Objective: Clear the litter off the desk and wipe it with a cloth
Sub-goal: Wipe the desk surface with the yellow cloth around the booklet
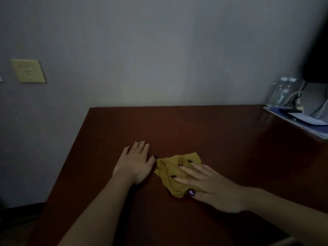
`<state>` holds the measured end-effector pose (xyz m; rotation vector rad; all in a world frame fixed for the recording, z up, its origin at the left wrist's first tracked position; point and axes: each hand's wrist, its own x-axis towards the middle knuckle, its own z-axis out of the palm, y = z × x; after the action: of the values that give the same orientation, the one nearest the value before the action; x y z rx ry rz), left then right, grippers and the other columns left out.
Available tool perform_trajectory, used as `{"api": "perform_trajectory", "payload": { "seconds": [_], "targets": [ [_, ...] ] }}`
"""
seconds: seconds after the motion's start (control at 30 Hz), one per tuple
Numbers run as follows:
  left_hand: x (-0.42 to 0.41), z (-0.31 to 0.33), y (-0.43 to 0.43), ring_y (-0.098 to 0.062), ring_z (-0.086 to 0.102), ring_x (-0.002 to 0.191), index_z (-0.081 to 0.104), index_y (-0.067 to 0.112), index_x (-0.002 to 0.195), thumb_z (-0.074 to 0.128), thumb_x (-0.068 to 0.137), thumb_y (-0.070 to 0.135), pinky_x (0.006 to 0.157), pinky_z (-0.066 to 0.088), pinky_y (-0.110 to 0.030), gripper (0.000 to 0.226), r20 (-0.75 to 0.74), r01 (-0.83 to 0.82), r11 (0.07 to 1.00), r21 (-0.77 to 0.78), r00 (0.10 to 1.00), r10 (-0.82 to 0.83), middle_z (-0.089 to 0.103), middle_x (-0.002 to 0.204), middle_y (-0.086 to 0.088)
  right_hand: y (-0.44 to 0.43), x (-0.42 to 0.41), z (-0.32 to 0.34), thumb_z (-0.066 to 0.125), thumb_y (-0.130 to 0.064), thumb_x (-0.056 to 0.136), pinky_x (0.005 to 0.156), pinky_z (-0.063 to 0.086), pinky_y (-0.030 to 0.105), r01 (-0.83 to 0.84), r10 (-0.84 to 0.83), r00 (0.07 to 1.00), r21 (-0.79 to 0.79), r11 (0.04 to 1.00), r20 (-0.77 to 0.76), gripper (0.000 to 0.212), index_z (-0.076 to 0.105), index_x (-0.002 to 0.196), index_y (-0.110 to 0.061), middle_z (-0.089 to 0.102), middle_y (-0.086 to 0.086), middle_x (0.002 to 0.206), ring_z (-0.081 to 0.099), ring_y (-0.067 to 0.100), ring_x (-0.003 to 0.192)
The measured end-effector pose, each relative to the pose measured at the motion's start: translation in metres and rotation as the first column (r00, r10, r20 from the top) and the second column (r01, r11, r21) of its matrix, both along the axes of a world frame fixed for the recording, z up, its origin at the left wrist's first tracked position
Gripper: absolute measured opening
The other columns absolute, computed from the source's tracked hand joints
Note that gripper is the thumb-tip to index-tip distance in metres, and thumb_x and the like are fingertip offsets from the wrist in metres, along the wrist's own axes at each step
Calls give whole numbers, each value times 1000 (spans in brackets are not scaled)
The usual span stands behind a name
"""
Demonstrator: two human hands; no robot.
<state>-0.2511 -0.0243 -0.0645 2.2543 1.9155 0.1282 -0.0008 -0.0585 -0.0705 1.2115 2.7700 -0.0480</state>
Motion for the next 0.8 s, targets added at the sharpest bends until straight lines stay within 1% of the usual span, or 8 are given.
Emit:
{"api": "perform_trajectory", "payload": {
  "seconds": [0.03, 0.1, 0.13, 0.27, 0.47, 0.63, 0.73, 0.8],
  "targets": [
    [0, -1, 0, -10, -12, 145, 0, 20, 151, 12, 99, 49, 118, -4, -35, 61, 1, -1, 1000, 3, 1000, 1, -10, 159, 2, -2, 1, 0, 5, -50, 97, 109, -24, 22, -28, 29, 1000, -13, 1000, 13, 56, 0, 149, -30, -11, -10, 157, -18, 9, 142],
    [0, -2, 0, -10, -12, 145, -1, 20, 151, 11, 99, 47, 118, -4, -36, 60, 5, -3, 1000, 16, 1000, 3, -10, 159, 2, 6, 2, 1, -24, -68, 71, 112, -18, 20, -42, 40, 999, -44, 998, -37, 96, 9, 150, -24, -7, -13, 155, -14, 5, 142],
    [-1, -3, 1, -10, -12, 144, -1, 20, 151, 11, 99, 46, 118, -5, -35, 59, 10, -1, 1000, 24, 1000, 1, -10, 159, 2, 16, 0, 4, -26, -69, 65, 113, -15, 20, -19, 15, 997, -47, 999, -73, 103, 12, 150, -24, -4, -12, 155, -10, 6, 143],
    [-1, -4, 1, -9, -12, 144, -1, 21, 151, 10, 99, 45, 117, -5, -34, 58, 24, -1, 999, 37, 1000, 0, -10, 159, 3, 64, -18, 7, 6, -62, 91, 111, -13, 30, 140, -160, 980, -158, 977, -122, 54, 6, 144, -51, -4, -18, 157, -13, 7, 143],
    [-4, -3, 4, -7, -10, 144, 2, 22, 151, 12, 99, 47, 116, -7, -33, 58, 51, 10, 998, 59, 999, -13, -7, 159, 5, 137, -42, 16, 10, -60, 95, 112, -10, 50, 355, -361, 932, -190, 915, 1, 49, -1, 142, -54, -9, -15, 157, -11, 17, 144],
    [-4, -5, 6, -7, -10, 144, 2, 25, 151, 14, 99, 48, 115, -8, -32, 58, 61, 6, 996, 85, 998, -11, -5, 159, 7, 160, -66, 22, 21, -58, 94, 115, 6, 50, 329, -329, 944, -22, 944, 16, 57, 16, 146, -35, 13, 3, 157, 12, 30, 143],
    [-4, -5, 8, -6, -10, 144, 4, 26, 151, 15, 99, 47, 115, -8, -32, 58, 72, 3, 996, 90, 997, -10, -4, 159, 8, 148, -71, 9, 20, -63, 92, 115, -3, 46, 368, -370, 923, -44, 929, -107, 59, 8, 146, -44, 5, 1, 159, -3, 29, 145],
    [-4, -5, 8, -6, -9, 144, 4, 26, 151, 16, 99, 47, 115, -8, -31, 57, 80, 3, 996, 87, 997, -10, -4, 159, 8, 139, -68, 6, 15, -73, 86, 114, -10, 47, 349, -355, 933, -88, 933, -64, 59, -3, 140, -58, -9, -5, 159, -16, 28, 144]
  ]
}}
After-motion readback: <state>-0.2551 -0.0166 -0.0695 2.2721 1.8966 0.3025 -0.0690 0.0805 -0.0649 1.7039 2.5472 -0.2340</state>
